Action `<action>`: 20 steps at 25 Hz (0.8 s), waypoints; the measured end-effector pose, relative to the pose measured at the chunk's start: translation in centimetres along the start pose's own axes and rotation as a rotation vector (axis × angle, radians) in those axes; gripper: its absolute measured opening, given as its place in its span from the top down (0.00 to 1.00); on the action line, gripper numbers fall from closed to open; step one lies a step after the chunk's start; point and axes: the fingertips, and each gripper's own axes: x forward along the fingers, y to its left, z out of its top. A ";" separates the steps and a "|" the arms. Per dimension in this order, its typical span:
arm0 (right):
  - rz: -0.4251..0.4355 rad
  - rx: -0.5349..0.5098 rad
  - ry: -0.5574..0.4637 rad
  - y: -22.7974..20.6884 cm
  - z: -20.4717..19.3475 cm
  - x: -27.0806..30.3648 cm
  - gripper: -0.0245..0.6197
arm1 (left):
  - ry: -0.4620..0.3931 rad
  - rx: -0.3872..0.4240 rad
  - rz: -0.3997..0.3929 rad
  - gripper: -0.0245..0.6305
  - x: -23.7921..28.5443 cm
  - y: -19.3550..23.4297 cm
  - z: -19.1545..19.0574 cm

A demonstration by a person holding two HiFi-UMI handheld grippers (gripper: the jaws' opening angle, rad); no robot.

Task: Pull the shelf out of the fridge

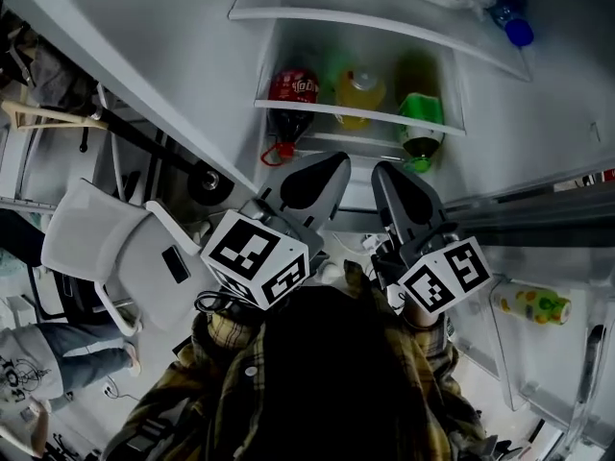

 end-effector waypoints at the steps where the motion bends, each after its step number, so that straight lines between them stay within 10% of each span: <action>1: -0.009 0.002 -0.006 -0.2 0.1 0.3 0.93 | 0.003 0.002 -0.010 0.96 0.2 0.3 0.1; 20: -0.062 0.045 0.020 -3.6 -0.1 1.5 0.93 | 0.024 -0.065 0.001 0.96 2.4 2.0 -0.4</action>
